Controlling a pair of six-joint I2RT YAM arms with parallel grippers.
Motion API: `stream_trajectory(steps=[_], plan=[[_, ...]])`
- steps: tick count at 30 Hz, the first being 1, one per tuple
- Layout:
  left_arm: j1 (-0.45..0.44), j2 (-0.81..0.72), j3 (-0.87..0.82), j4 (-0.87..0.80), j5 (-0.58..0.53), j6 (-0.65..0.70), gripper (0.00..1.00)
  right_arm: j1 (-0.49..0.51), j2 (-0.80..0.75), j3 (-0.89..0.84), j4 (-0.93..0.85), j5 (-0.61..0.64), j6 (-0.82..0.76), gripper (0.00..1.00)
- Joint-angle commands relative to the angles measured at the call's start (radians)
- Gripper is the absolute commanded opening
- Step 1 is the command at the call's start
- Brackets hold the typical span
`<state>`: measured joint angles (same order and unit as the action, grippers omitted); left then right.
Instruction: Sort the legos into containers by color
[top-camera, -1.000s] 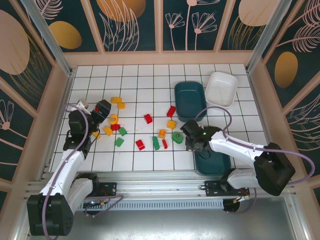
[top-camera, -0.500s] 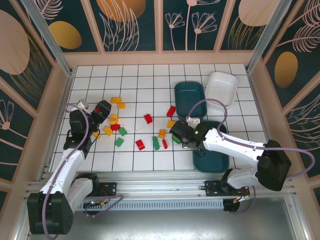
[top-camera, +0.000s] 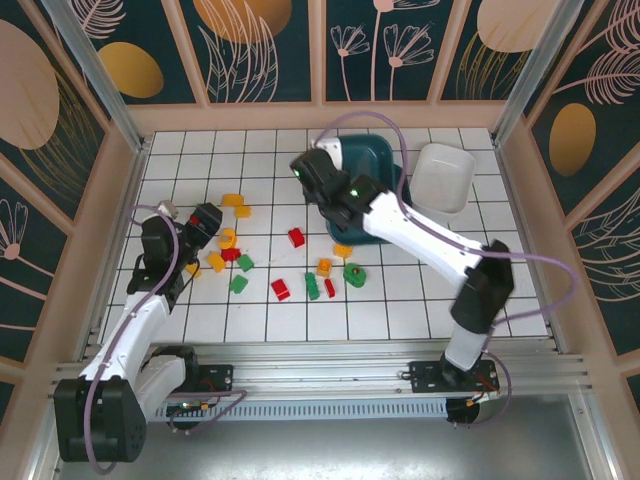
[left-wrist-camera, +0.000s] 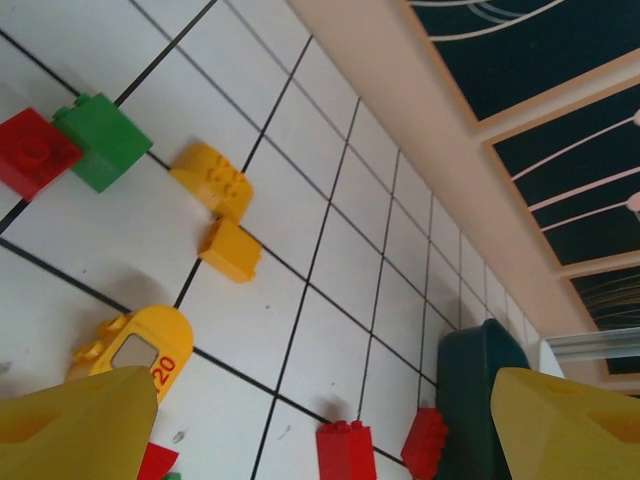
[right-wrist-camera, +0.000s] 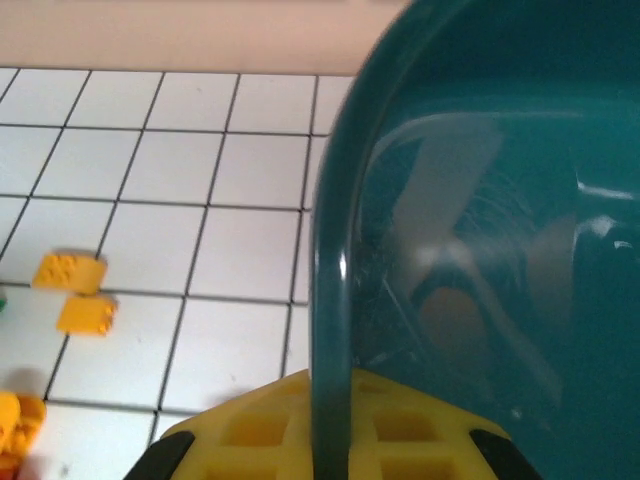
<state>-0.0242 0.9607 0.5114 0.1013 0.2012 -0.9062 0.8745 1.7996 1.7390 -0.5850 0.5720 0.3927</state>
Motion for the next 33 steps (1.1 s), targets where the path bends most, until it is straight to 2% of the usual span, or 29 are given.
stream_trajectory(steps=[1,8,10,15,21,22,26,29,33], plan=[[0.004,0.033,0.042,-0.042,0.008,0.027,0.86,-0.05,0.169,0.214,0.103,-0.063,-0.126,0.0],[0.004,0.077,0.042,-0.017,0.034,0.004,0.85,-0.131,0.648,0.849,-0.089,-0.182,-0.119,0.0],[0.004,0.087,0.043,-0.017,0.038,0.003,0.85,-0.142,0.731,0.946,-0.103,-0.213,-0.111,0.0],[0.004,0.11,0.054,-0.014,0.039,0.006,0.85,-0.156,0.736,0.803,0.031,-0.282,-0.079,0.0],[0.004,0.128,0.07,-0.01,0.044,-0.005,0.85,-0.185,0.795,0.812,0.034,-0.325,-0.019,0.0],[0.004,0.131,0.072,-0.011,0.043,-0.007,0.85,-0.187,0.801,0.814,0.035,-0.337,-0.014,0.02],[0.005,0.148,0.081,-0.005,0.046,-0.011,0.85,-0.191,0.811,0.819,0.038,-0.368,0.009,0.25],[0.004,0.171,0.103,-0.006,0.053,-0.012,0.85,-0.199,0.808,0.836,0.035,-0.407,0.031,0.37],[0.004,0.211,0.137,0.003,0.082,-0.018,0.84,-0.207,0.778,0.872,0.001,-0.445,0.03,0.41]])
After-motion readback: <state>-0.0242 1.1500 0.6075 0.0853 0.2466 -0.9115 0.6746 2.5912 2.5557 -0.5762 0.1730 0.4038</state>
